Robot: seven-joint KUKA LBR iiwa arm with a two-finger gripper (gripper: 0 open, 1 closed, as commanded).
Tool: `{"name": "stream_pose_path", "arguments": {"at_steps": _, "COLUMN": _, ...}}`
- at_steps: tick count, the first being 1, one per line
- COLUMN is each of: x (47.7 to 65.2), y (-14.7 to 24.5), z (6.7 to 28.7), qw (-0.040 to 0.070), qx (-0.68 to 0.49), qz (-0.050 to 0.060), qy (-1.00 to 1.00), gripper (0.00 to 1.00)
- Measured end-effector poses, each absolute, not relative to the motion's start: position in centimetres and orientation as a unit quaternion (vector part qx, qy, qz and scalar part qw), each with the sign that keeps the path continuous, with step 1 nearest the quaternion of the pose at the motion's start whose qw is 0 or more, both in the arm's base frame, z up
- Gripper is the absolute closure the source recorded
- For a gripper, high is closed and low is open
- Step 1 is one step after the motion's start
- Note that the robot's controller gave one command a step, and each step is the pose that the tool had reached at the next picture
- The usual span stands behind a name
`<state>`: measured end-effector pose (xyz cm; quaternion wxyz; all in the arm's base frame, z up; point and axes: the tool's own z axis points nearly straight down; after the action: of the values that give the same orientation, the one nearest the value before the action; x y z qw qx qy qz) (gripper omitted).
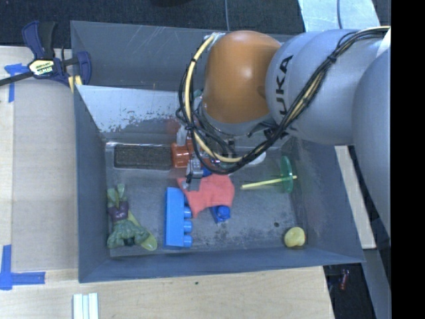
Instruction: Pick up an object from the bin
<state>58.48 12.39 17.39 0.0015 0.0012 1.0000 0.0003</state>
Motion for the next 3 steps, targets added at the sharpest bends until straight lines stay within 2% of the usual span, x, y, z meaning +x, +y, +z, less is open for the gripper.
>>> {"name": "stream_pose_path", "arguments": {"at_steps": 1, "x": 58.5, "y": 12.4, "z": 17.4, "qw": 0.002, "qx": 0.001, "qz": 0.0, "qy": 1.0, "gripper": 0.0}}
{"name": "stream_pose_path", "arguments": {"at_steps": 2, "x": 60.8, "y": 8.5, "z": 14.1, "qw": 0.002, "qx": 0.042, "qz": 0.001, "qy": 0.999, "gripper": 0.0}}
{"name": "stream_pose_path", "arguments": {"at_steps": 3, "x": 61.7, "y": 6.3, "z": 12.4, "qw": 0.006, "qx": 0.008, "qz": 0.003, "qy": 1.0, "gripper": 1.0}}
